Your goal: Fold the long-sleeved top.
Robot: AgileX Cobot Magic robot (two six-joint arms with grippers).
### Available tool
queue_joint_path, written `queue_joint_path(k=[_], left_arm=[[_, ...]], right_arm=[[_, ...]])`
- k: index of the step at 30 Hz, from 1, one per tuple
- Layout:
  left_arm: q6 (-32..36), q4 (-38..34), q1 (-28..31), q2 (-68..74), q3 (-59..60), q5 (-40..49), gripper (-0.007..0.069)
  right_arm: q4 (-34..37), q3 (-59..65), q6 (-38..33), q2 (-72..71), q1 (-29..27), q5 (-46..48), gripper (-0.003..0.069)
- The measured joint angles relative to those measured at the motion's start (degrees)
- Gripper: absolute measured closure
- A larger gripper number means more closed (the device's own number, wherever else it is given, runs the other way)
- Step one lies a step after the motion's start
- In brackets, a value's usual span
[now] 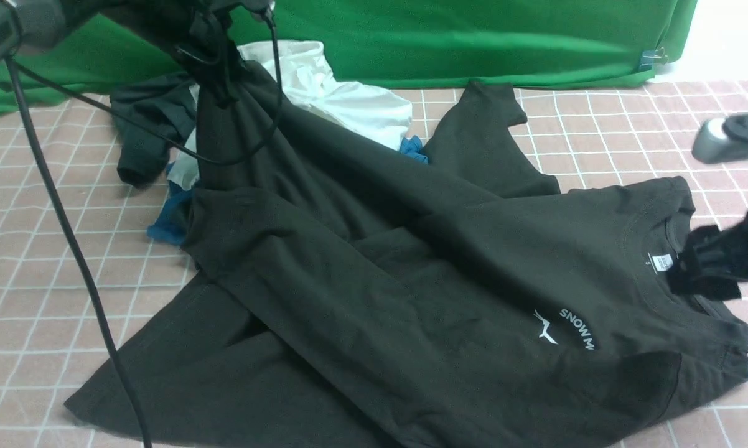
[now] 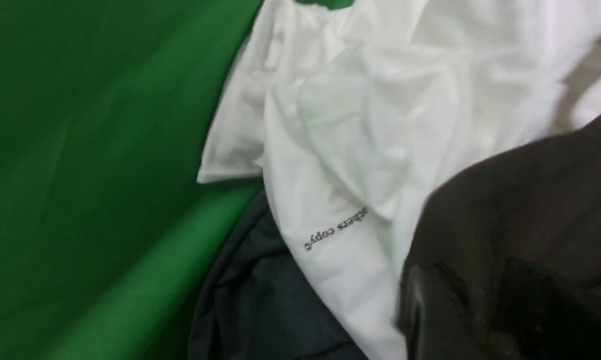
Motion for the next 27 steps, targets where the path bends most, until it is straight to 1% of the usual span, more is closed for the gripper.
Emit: queue_joint_path(k=[2, 3, 4, 5, 7, 8, 9, 10, 12, 13, 14, 15, 16, 17, 19, 21, 22, 23, 25, 27], left_arm=[[-0.3, -1.5, 1.0, 0.2, 0.0, -0.8, 0.0357], [-0.3, -1.6, 1.0, 0.2, 0.0, -0.8, 0.0347], [-1.3, -2.4, 1.5, 0.2, 0.0, -1.0, 0.0291], [-3.5, -4.0, 2.1, -0.2, 0.0, -0.9, 0.019], [-6.5, -4.9, 2.2, -0.9, 0.0, 0.0, 0.0099], [-6.8, -5.1, 2.2, -1.1, 0.0, 0.5, 0.0093], [-8.3, -5.7, 2.2, -1.6, 0.0, 1.3, 0.0076], [-12.3, -6.9, 2.1, -3.0, 0.0, 4.1, 0.0078], [-15.2, -8.0, 1.7, -4.2, 0.0, 7.2, 0.0132], [-16.2, -8.3, 1.4, -5.0, 0.0, 9.0, 0.0178], [-17.1, -8.7, 0.7, -6.2, 0.1, 12.4, 0.0281], [-17.5, -9.1, 0.4, -6.7, 0.5, 13.9, 0.0351], [-17.7, -9.8, -0.2, -7.7, 1.4, 15.6, 0.0442], [-17.7, -10.8, -0.6, -8.8, 2.5, 16.7, 0.05], [-17.7, -13.1, -1.8, -11.2, 6.1, 18.0, 0.0578], [-17.7, -14.1, -2.6, -13.0, 9.1, 18.0, 0.0599], [-17.7, -14.6, -3.3, -15.2, 12.2, 17.5, 0.0609], [-17.7, -14.8, -3.4, -15.9, 12.6, 17.4, 0.061], [-17.9, -15.4, -4.5, -20.5, 17.8, 15.8, 0.0617], [-18.0, -16.1, -5.3, -25.0, 22.4, 14.3, 0.0618]], right_arm=[[-0.4, 0.1, 0.9, 0.1, -1.2, 3.0, 0.0079], [-0.4, 0.1, 1.0, 0.1, -1.3, 3.4, 0.008], [-0.4, 0.2, 1.5, 0.1, -1.5, 5.7, 0.0081], [0.3, 0.8, 2.3, -0.6, -0.9, 8.8, 0.0084], [2.3, 3.0, 3.1, -2.0, 1.4, 9.4, 0.0084], [2.3, 3.3, 3.1, -2.1, 1.7, 9.3, 0.0084], [3.3, 4.5, 3.9, -2.6, 3.2, 8.9, 0.0084], [4.0, 7.5, 6.1, -3.0, 6.7, 6.7, 0.0084], [3.1, 9.9, 9.5, -2.7, 8.9, 3.6, 0.0085], [1.9, 11.0, 12.2, -2.4, 9.9, 0.8, 0.0085], [-0.8, 12.3, 15.7, -1.3, 10.4, -3.2, 0.0085], [-2.0, 12.7, 17.4, -0.4, 10.3, -5.0, 0.0085], [-2.8, 12.8, 18.6, 0.8, 10.3, -6.5, 0.0085], [-3.5, 12.9, 19.6, 2.1, 10.3, -8.1, 0.0085], [-3.9, 13.0, 20.8, 4.6, 10.3, -10.4, 0.0085], [-4.1, 13.1, 21.0, 6.2, 10.3, -11.6, 0.0086], [-4.2, 13.2, 21.1, 8.0, 10.3, -12.9, 0.0098], [-4.3, 13.2, 21.1, 8.5, 10.3, -13.2, 0.0105], [-4.3, 13.2, 21.1, 10.2, 10.3, -14.9, 0.0186], [-4.3, 13.2, 21.1, 11.3, 10.3, -15.8, 0.0297]])
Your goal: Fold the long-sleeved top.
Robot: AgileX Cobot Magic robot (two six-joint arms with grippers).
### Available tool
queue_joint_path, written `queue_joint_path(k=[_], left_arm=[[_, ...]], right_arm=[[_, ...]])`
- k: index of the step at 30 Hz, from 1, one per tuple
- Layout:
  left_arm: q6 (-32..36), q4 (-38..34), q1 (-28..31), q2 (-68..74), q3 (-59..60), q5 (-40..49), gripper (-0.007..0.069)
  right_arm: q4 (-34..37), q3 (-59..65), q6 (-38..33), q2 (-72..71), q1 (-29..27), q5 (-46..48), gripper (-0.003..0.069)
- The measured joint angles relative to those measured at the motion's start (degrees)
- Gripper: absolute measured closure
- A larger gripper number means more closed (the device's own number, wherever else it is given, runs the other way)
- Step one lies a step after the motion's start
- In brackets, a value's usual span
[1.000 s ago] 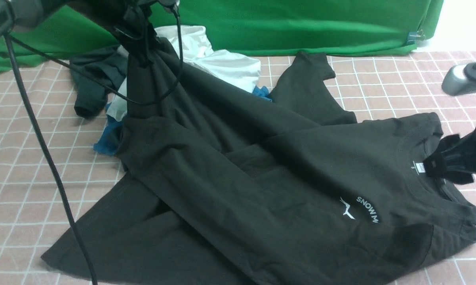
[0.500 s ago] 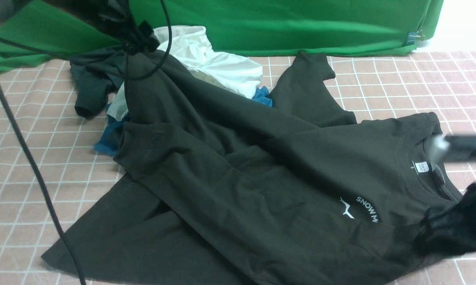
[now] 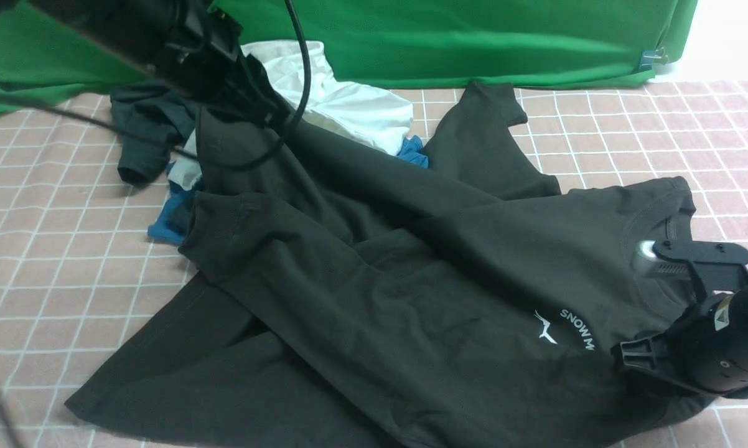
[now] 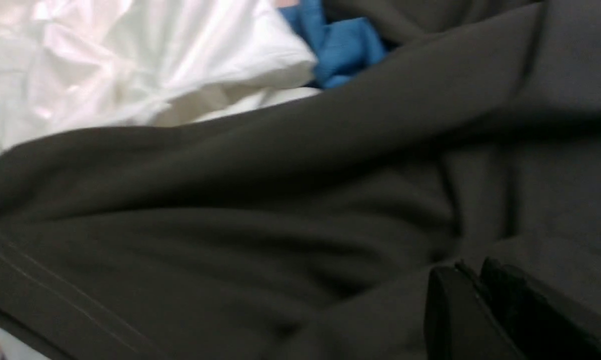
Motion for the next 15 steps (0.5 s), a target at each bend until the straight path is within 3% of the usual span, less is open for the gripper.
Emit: queue_joint_path(k=[3, 10, 15], left_arm=[[0.0, -0.5, -1.0, -5.8, 6.0, -1.8, 0.0619], [-0.2, -1.0, -2.2, -18.1, 21.5, -7.2, 0.0619], [-1.5, -0.1, -2.3, -23.5, 31.0, -8.8, 0.0619]], right_arm=[[0.0, 0.0, -0.1, 0.7, 0.0, -0.3, 0.0412], [0.0, 0.0, -5.0, -0.6, 0.0, 3.7, 0.0584], [-0.3, 0.0, -6.4, -6.3, 0.0, 8.7, 0.0587]])
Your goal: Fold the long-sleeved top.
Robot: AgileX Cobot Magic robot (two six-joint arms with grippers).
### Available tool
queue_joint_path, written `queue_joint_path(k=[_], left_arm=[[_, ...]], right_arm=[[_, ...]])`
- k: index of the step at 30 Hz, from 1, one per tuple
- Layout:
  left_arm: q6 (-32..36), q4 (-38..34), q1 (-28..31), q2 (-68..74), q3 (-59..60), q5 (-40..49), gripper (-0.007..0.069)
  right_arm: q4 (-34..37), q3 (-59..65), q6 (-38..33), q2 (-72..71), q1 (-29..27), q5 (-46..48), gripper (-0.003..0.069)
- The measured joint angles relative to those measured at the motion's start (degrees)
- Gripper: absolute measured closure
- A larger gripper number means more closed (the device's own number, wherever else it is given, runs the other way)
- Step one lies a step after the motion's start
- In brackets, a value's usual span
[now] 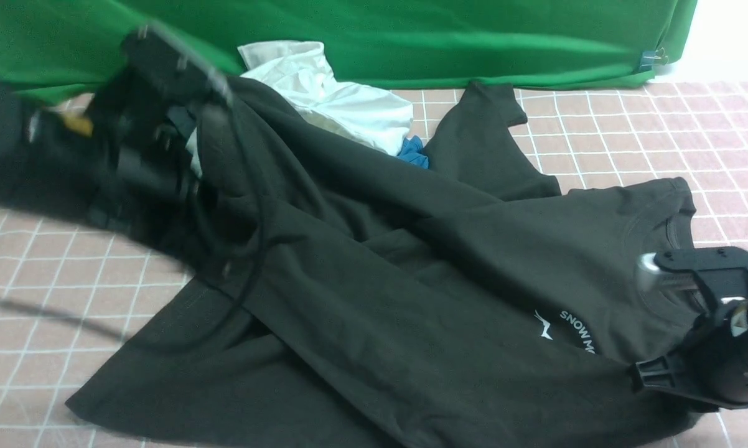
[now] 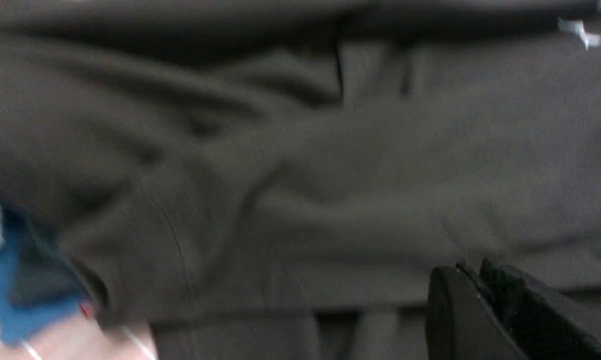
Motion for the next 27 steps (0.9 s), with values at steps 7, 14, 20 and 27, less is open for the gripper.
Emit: queue_joint_path(k=[7, 14, 20, 27], left_arm=[[-0.3, 0.2, 0.0, -4.9, 7.8, -0.7, 0.0619], [-6.0, 5.0, 0.0, -5.4, 9.1, 0.8, 0.0617], [-14.5, 13.4, 0.0, -5.6, 9.9, 3.3, 0.0615], [-12.0, 14.1, 0.0, -3.2, 18.8, -6.1, 0.0548]], right_arm=[[0.0, 0.0, -0.2, -12.1, 0.0, 11.7, 0.0587], [-2.5, 5.1, 2.2, -18.9, 0.0, 21.2, 0.0587], [-4.0, 8.2, 3.4, -19.5, 0.0, 22.6, 0.0587], [-4.2, 8.2, 2.6, -19.5, 0.0, 22.5, 0.0587]])
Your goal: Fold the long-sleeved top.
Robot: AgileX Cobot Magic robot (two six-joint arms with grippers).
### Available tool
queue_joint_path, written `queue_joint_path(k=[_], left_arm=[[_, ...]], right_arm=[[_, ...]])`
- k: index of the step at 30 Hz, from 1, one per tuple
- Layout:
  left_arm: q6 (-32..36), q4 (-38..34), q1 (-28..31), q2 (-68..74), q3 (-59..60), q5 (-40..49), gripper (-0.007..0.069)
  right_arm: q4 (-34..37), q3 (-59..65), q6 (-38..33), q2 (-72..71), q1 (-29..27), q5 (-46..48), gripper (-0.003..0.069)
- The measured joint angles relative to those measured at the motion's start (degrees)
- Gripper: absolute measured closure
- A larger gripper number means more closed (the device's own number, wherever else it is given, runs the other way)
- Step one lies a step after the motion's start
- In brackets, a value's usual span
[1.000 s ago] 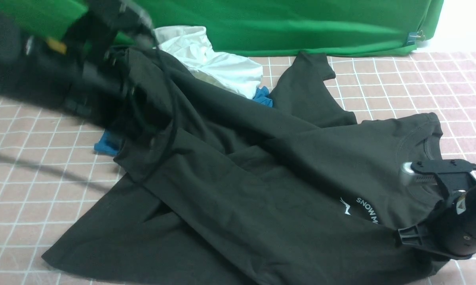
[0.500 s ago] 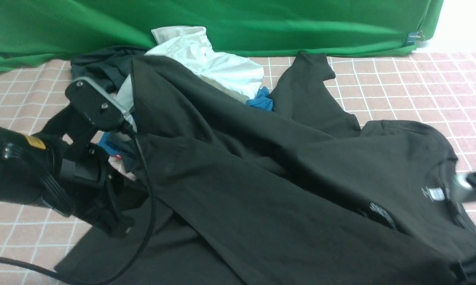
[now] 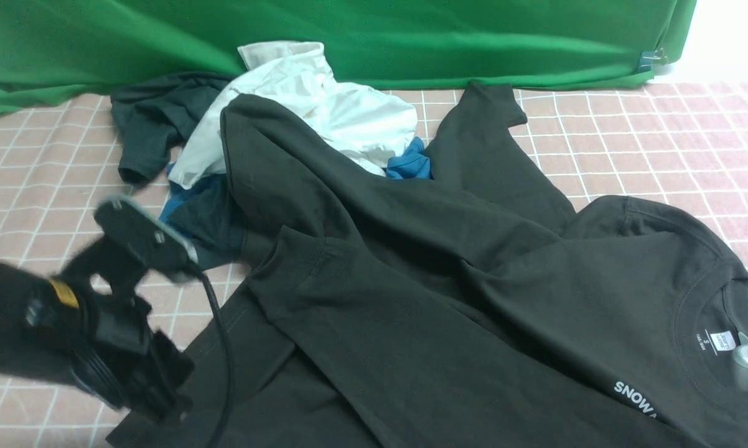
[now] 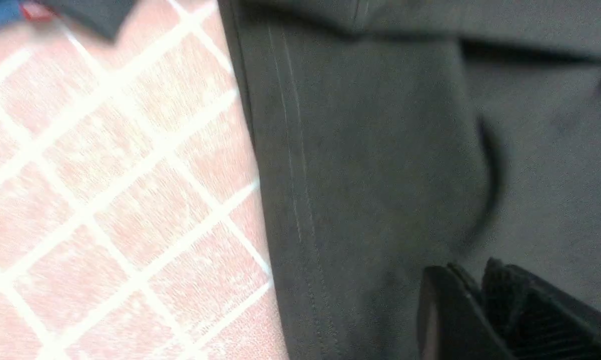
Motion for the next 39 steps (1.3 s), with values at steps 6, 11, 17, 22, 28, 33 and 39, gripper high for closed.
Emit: queue_joint_path(k=[6, 11, 17, 22, 28, 33, 39], left_arm=[[-5.4, 5.9, 0.5, 7.3, 3.3, -5.9, 0.0333], [-18.8, 10.9, 5.5, 12.9, 3.3, -6.4, 0.0164], [-16.9, 8.0, 6.8, 17.5, 2.7, -6.1, 0.0122], [-17.3, 8.1, 6.8, 19.2, 1.5, -3.9, 0.0186], [-19.3, 7.0, 6.9, 19.5, 0.4, 0.9, 0.0405], [-19.4, 4.9, 6.9, 18.5, 0.5, 6.9, 0.0596], [-20.8, 3.7, 6.8, 10.0, 2.0, 18.9, 0.0615]], right_arm=[[0.1, 0.0, -2.3, 0.0, 0.0, 0.0, 0.0587], [0.1, 0.0, -3.9, 0.0, 0.0, -0.5, 0.0587], [0.1, 0.1, -4.6, 0.0, 0.0, -1.3, 0.0587], [0.1, 0.1, -5.3, 0.0, 0.0, -1.5, 0.0587], [0.1, 0.1, -5.6, 0.0, 0.0, -1.5, 0.0587], [0.1, 0.1, -6.2, 0.0, 0.0, -1.5, 0.0587], [0.0, 0.1, -6.5, 0.0, 0.0, -0.6, 0.0587]])
